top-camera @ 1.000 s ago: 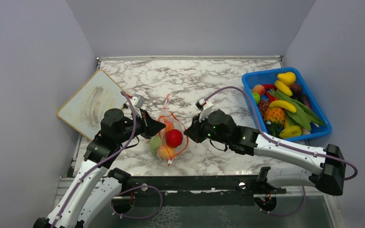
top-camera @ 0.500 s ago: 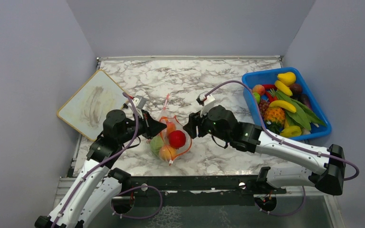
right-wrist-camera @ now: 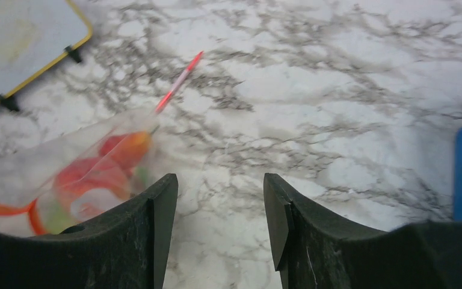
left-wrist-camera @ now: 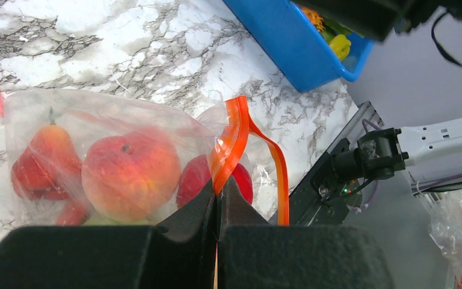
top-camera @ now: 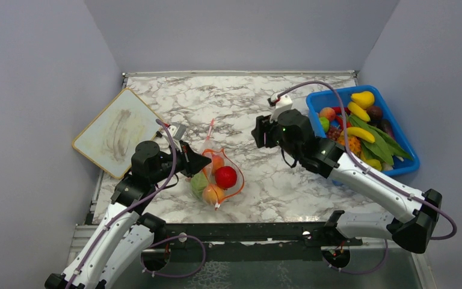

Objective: Place the food in the zip-top bag and seal the zipper
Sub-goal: Pick up the fake fruit from the bin.

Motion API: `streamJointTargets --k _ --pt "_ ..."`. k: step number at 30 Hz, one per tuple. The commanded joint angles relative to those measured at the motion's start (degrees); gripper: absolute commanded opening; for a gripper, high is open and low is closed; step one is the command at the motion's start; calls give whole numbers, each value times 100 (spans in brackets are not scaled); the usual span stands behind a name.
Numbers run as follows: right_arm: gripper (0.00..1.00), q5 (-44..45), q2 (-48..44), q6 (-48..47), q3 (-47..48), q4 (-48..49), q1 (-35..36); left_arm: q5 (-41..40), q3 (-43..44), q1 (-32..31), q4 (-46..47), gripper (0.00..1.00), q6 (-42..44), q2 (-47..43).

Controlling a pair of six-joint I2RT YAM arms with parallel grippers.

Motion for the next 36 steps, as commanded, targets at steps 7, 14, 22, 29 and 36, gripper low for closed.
streamJointTargets --k 7,14,22,29,36 --pt "54 563 489 -661 658 -228 -1854 98 -63 -9 195 0 171 -78" --pt "52 704 1039 -944 932 -135 -3277 152 -56 -19 205 0 196 -45" --pt "51 874 1777 -1192 1119 -196 -4118 195 -63 -15 233 0 203 -19" --pt "56 73 2448 -1021 1112 126 -4819 238 -61 -12 247 0 212 -6" --pt "60 -353 2986 -956 961 566 -5258 190 -62 -9 241 0 210 -55"
